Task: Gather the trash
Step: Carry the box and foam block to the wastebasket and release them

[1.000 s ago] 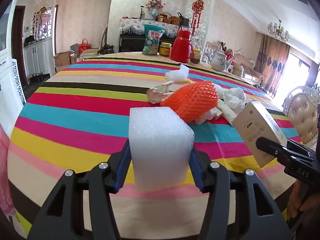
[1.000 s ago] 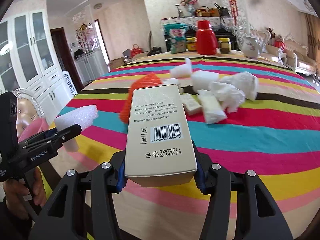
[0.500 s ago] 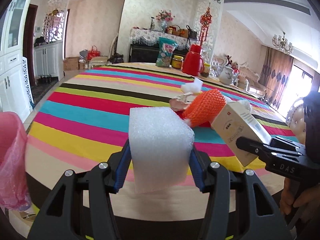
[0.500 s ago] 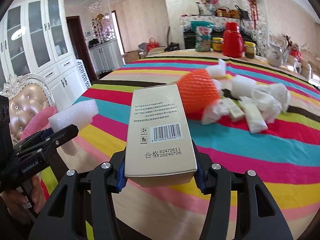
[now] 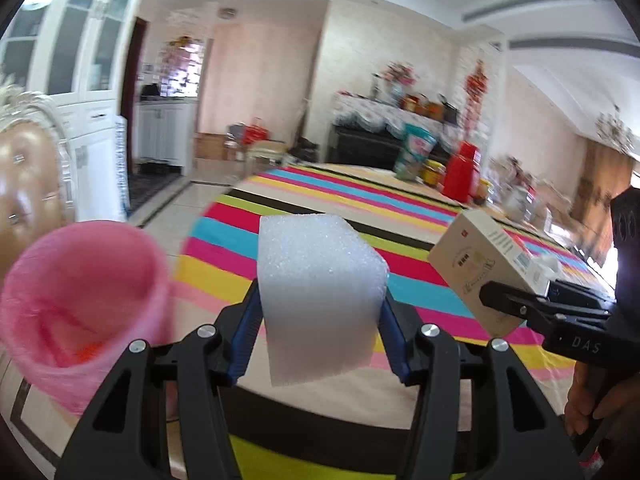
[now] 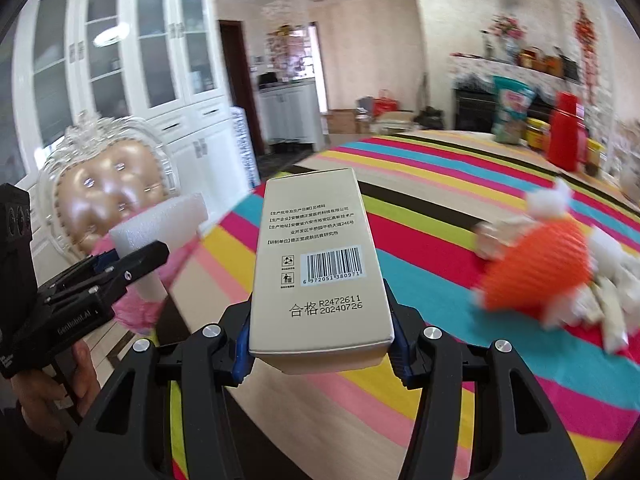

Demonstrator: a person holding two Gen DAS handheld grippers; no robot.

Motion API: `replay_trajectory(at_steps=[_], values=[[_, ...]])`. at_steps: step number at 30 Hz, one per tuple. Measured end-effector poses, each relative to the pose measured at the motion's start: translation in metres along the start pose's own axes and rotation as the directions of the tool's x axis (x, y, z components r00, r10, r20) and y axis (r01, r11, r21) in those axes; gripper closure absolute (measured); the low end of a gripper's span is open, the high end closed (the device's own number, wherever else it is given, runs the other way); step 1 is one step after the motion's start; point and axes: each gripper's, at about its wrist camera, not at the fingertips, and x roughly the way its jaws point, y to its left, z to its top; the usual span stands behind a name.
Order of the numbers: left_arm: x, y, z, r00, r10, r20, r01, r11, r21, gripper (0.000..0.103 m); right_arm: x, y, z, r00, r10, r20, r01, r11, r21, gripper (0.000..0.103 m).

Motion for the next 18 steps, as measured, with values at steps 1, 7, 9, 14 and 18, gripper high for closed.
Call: replay_trajectory(at_steps=[1,7,9,14,18], values=[[-0.006,0.01,0.001,1.0,0.019,0.01,-0.019,1.0,-0.009,0.051,0.006,0.009,0.004,1.0,0.019,0.0,-0.019,1.0,-0.014,0.052],[-0.038,0.074,0.01,0.985,0.158,0.063,-0.155,0.987,-0.052,0.05,0.042,0.065,0.027,0.988,0.153,0.002,-0.152,0.984,-0.093,0.052],[-0.048,0.099,0.013,0.977,0.203,0.068,-0.199,0.978,-0.065,0.05,0.056,0.083,0.035,0.978,0.208,-0.008,-0.208,0.972,-0.107,0.052],[-0.059,0.161,0.023,0.957,0.282,0.059,-0.277,0.957,-0.092,0.05,0.096,0.133,0.052,0.948,0.317,-0.042,-0.319,0.937,-0.144,0.052],[-0.053,0.192,0.033,0.952,0.3,0.053,-0.293,0.95,-0.11,0.05,0.121,0.162,0.061,0.929,0.366,-0.058,-0.371,0.915,-0.157,0.052]])
